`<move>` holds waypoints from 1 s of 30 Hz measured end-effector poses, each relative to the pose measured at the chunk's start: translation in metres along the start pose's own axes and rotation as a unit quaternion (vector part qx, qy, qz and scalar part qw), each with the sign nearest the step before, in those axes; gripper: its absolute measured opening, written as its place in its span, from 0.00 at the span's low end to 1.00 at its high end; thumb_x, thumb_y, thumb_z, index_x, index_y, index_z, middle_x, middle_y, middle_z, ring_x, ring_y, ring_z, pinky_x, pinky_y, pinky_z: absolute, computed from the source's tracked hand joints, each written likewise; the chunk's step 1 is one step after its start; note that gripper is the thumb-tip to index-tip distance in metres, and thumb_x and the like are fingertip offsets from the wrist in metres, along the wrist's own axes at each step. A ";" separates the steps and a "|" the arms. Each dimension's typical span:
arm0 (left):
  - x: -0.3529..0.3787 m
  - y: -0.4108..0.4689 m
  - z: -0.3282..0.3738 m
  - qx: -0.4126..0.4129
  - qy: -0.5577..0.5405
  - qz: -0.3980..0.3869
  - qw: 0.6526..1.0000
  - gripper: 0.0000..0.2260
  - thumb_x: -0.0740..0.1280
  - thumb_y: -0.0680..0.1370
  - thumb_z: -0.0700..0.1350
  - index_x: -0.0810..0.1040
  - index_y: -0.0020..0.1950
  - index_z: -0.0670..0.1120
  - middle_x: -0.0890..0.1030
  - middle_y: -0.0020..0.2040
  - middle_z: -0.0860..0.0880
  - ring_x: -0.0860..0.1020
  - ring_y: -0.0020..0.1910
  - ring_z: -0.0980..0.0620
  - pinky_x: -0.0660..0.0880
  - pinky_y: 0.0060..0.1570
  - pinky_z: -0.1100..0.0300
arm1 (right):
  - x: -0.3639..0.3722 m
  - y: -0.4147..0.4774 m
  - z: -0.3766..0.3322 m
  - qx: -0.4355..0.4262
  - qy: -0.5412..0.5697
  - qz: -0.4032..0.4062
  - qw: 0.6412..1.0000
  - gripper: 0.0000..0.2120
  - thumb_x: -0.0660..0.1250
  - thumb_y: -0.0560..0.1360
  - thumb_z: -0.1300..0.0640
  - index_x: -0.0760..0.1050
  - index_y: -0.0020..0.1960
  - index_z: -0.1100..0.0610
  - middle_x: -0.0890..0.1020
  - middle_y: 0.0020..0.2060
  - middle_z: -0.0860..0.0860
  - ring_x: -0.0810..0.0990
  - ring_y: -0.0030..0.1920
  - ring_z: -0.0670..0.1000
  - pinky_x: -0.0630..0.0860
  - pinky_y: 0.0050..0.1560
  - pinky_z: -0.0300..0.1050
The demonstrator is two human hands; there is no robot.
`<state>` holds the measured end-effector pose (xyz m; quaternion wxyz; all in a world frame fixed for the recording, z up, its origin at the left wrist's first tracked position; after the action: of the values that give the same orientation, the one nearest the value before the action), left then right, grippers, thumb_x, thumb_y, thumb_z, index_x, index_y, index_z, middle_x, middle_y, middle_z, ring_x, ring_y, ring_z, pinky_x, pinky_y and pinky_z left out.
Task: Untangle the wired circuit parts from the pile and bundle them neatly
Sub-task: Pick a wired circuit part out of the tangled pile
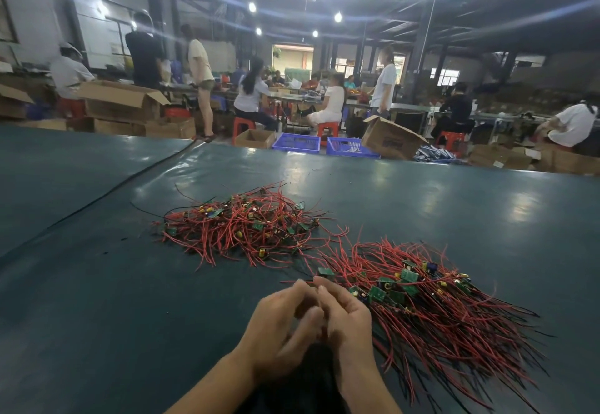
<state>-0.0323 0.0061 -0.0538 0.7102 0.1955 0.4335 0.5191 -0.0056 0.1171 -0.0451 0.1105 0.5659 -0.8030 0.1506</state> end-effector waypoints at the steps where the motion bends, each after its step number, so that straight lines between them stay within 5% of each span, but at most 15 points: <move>1: -0.001 0.000 -0.003 -0.055 -0.055 0.011 0.997 0.14 0.54 0.81 0.61 0.71 0.43 0.55 0.76 0.36 0.56 0.76 0.34 0.52 0.74 0.35 0.52 | 0.000 -0.001 -0.001 -0.028 -0.029 0.001 0.999 0.09 0.63 0.79 0.67 0.82 0.49 0.60 0.86 0.36 0.53 0.83 0.34 0.50 0.79 0.35 0.44; 4: -0.001 0.003 -0.014 -0.217 -0.172 0.058 0.959 0.29 0.49 0.79 0.65 0.76 0.33 0.48 0.77 0.30 0.48 0.75 0.29 0.52 0.72 0.33 0.58 | 0.003 -0.007 -0.002 -0.115 -0.123 -0.012 0.986 0.12 0.63 0.79 0.67 0.83 0.47 0.55 0.86 0.38 0.47 0.84 0.40 0.45 0.79 0.38 0.36; 8: -0.006 0.007 -0.024 -0.341 -0.196 0.100 0.914 0.30 0.53 0.76 0.64 0.82 0.38 0.40 0.81 0.31 0.43 0.78 0.31 0.49 0.73 0.33 0.60 | 0.007 -0.011 0.000 -0.191 -0.220 -0.065 0.954 0.15 0.65 0.77 0.69 0.83 0.43 0.51 0.85 0.39 0.43 0.83 0.40 0.44 0.76 0.39 0.31; 11: -0.010 0.007 -0.027 -0.342 -0.221 0.101 0.908 0.29 0.59 0.74 0.63 0.83 0.41 0.38 0.83 0.37 0.38 0.80 0.34 0.49 0.75 0.36 0.63 | 0.008 -0.012 0.006 -0.204 -0.310 -0.106 0.923 0.16 0.65 0.75 0.67 0.82 0.40 0.48 0.85 0.37 0.42 0.81 0.35 0.45 0.76 0.35 0.37; 15: -0.011 0.008 -0.023 -0.330 -0.263 0.128 0.898 0.14 0.67 0.71 0.57 0.85 0.42 0.48 0.84 0.40 0.45 0.80 0.36 0.52 0.77 0.37 0.60 | 0.008 -0.013 0.010 -0.202 -0.365 -0.102 0.903 0.09 0.63 0.71 0.55 0.79 0.39 0.43 0.84 0.37 0.40 0.81 0.36 0.46 0.80 0.40 0.47; 19: -0.016 0.011 -0.024 -0.331 -0.338 0.182 0.862 0.09 0.69 0.70 0.51 0.85 0.44 0.50 0.84 0.41 0.46 0.78 0.36 0.53 0.75 0.38 0.62 | 0.001 -0.008 0.010 -0.218 -0.351 -0.024 0.911 0.05 0.69 0.75 0.52 0.77 0.42 0.42 0.82 0.39 0.39 0.80 0.43 0.42 0.77 0.43 0.38; 23: -0.021 0.014 -0.016 -0.259 -0.256 0.214 0.906 0.08 0.69 0.72 0.48 0.84 0.48 0.48 0.85 0.43 0.48 0.81 0.40 0.55 0.76 0.40 0.67 | 0.001 -0.008 0.005 -0.234 -0.295 0.027 0.926 0.02 0.69 0.76 0.48 0.78 0.44 0.41 0.80 0.43 0.43 0.77 0.47 0.45 0.73 0.46 0.35; 26: -0.020 0.016 -0.005 -0.096 -0.077 0.172 0.977 0.05 0.71 0.76 0.43 0.84 0.50 0.47 0.84 0.45 0.51 0.81 0.44 0.53 0.77 0.42 0.64 | 0.006 -0.010 0.000 -0.211 -0.174 -0.015 0.962 0.06 0.69 0.76 0.49 0.83 0.47 0.48 0.85 0.41 0.49 0.82 0.41 0.49 0.77 0.41 0.36; 28: -0.013 0.011 0.000 0.009 0.013 0.129 0.991 0.07 0.70 0.76 0.41 0.83 0.52 0.42 0.81 0.49 0.50 0.80 0.48 0.52 0.77 0.44 0.61 | 0.009 -0.013 -0.002 -0.200 -0.132 -0.050 0.970 0.10 0.68 0.74 0.47 0.84 0.47 0.51 0.86 0.40 0.49 0.84 0.41 0.46 0.77 0.40 0.34; 30: -0.010 0.010 0.004 0.030 0.037 0.121 0.991 0.09 0.69 0.76 0.44 0.82 0.55 0.43 0.79 0.50 0.51 0.80 0.50 0.53 0.78 0.46 0.61 | 0.010 -0.014 -0.003 -0.188 -0.112 -0.053 0.974 0.12 0.68 0.73 0.46 0.85 0.44 0.52 0.86 0.38 0.50 0.84 0.39 0.45 0.76 0.39 0.33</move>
<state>-0.0355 0.0015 -0.0405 0.6192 0.2481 0.4478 0.5954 0.0046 0.1054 -0.0367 0.1323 0.5896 -0.7934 -0.0739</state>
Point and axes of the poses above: each hand's wrist, its own y-axis towards the middle knuckle, its own x-axis out of the palm, z = x × y, the point moved 2 cm from there along y, towards the middle knuckle
